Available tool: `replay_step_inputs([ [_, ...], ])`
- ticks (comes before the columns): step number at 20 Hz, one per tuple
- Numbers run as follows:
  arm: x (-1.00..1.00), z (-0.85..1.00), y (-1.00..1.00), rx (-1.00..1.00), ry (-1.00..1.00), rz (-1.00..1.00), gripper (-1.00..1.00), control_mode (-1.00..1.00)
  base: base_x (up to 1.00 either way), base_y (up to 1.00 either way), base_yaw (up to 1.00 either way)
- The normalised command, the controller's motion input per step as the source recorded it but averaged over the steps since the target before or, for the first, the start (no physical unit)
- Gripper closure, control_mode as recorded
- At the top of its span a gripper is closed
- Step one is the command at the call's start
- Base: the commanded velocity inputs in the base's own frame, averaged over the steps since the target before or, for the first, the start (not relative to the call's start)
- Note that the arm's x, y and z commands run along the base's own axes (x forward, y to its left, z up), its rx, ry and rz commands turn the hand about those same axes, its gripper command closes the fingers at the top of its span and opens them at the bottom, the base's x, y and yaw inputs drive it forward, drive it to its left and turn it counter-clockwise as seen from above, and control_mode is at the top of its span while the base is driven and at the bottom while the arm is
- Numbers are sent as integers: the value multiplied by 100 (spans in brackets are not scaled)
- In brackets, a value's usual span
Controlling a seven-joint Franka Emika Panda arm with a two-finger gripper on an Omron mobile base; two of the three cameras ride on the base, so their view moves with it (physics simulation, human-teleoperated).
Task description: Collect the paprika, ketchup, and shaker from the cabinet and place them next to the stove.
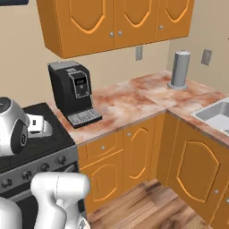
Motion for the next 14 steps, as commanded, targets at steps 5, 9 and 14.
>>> replay_step_inputs([
  [5, 0, 0, 0, 0, 0, 0, -100, 100, -18, -82, -40],
  [9, 0, 0, 0, 0, 0, 0, -100, 100, -12, -88, -39],
  [14, 0, 0, 0, 0, 0, 0, -100, 100, -1, -71, -46],
])
